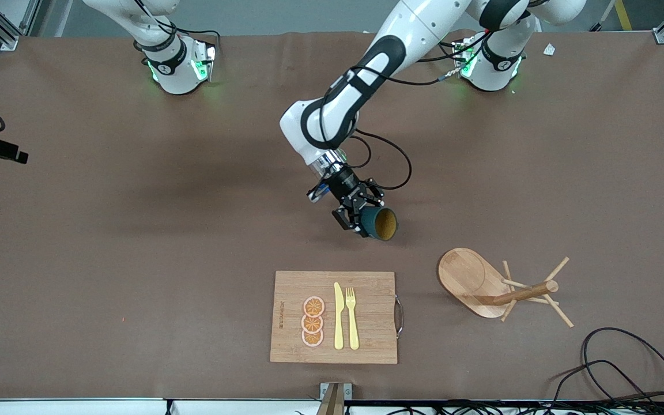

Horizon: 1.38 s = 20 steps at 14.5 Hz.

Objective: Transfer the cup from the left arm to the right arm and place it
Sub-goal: 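Carry the teal mug with the left gripper toward the table middle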

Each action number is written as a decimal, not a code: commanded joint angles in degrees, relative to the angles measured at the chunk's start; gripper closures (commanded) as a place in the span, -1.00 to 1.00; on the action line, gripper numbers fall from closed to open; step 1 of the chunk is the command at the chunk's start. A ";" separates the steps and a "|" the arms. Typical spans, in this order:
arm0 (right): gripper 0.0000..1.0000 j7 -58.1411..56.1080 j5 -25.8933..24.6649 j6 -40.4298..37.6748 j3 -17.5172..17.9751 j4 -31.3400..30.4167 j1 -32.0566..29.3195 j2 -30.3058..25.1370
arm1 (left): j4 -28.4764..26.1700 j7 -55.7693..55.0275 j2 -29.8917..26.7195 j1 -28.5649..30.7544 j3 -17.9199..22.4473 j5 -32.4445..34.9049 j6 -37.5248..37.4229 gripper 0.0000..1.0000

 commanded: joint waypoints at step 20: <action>-1.00 8.48 1.13 17.52 1.07 -7.19 2.88 10.48 | 11.29 4.49 12.13 -16.66 0.23 1.55 -12.21 0.10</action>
